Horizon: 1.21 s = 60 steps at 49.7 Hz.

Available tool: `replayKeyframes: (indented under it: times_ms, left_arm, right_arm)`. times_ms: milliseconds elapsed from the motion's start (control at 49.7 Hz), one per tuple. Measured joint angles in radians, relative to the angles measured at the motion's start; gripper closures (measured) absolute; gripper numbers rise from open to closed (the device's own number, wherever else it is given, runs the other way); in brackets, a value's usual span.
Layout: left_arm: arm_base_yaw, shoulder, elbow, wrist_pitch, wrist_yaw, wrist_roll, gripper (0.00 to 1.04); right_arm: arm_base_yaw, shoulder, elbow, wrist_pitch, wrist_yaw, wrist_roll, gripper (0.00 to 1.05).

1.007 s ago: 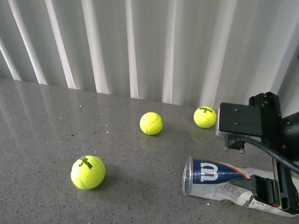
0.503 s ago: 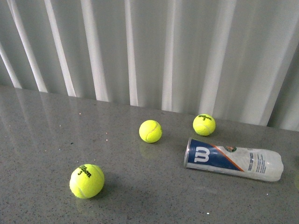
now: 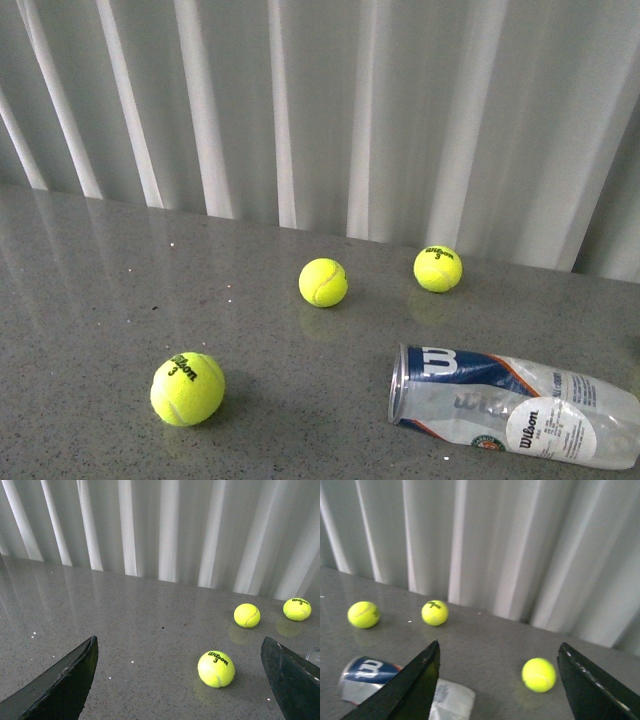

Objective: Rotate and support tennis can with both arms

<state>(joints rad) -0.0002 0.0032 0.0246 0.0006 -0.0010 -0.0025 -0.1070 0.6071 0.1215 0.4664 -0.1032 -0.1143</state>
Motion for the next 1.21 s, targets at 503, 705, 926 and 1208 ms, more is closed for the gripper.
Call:
replayKeyframes:
  times_ms: [503, 705, 926, 1208]
  left_arm:
    - [0.0, 0.0, 0.0, 0.0, 0.0, 0.0, 0.07]
    - [0.0, 0.0, 0.0, 0.0, 0.0, 0.0, 0.07]
    - [0.0, 0.0, 0.0, 0.0, 0.0, 0.0, 0.07]
    - [0.0, 0.0, 0.0, 0.0, 0.0, 0.0, 0.07]
  right_arm:
    - [0.104, -0.254, -0.117, -0.114, 0.102, 0.101, 1.01]
    - [0.104, -0.341, -0.117, -0.196, 0.102, 0.101, 1.01]
    - [0.104, -0.406, -0.117, -0.262, 0.102, 0.101, 1.01]
    - [0.104, -0.602, -0.117, -0.462, 0.101, 0.102, 1.01]
